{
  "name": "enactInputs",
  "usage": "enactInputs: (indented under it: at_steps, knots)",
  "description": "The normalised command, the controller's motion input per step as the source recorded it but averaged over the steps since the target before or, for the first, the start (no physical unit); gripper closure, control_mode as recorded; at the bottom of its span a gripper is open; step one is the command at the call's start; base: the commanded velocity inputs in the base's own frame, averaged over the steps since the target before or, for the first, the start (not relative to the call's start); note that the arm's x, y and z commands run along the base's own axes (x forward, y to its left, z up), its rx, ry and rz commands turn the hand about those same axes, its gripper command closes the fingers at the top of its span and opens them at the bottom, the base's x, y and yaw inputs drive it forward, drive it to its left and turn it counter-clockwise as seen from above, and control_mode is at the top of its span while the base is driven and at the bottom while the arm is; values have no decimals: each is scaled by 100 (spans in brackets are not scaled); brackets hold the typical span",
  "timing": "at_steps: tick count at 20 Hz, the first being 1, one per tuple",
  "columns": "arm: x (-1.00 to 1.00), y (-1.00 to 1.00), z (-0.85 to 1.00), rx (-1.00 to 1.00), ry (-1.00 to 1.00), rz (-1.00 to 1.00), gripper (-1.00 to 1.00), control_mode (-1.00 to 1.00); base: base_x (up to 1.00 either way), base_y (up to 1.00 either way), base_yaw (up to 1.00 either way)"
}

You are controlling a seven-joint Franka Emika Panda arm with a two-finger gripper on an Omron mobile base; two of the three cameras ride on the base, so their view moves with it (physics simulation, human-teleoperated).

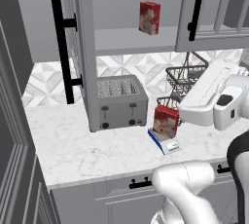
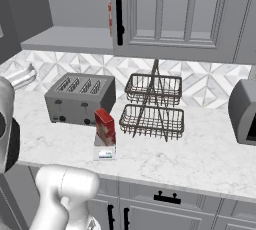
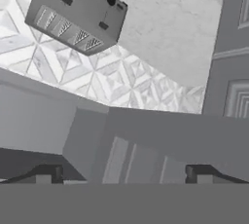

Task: Pick the cereal and place it on the digital scale for weighing, and close the cabinet.

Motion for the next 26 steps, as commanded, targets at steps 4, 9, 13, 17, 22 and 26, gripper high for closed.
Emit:
enactInputs:
  at_steps: [4, 9, 13, 17, 22, 26]
  knots:
    - [-21, 98, -10, -29, -67, 10, -100, -100, 0, 0, 0]
    - [-23, 54, -4, -26, -71, 14, -100, -100, 0, 0, 0]
    - [-13, 12, 0, -14, -43, 16, -100, -100, 0, 0, 0]
    - [1, 4, 0, -19, -28, 26, -100, -100, 0, 0, 0]
    - [11, -2, 0, -27, -33, 22, -100, -100, 0, 0, 0]
    - [0, 0, -7, -28, -48, 3, -100, -100, 0, 0, 0]
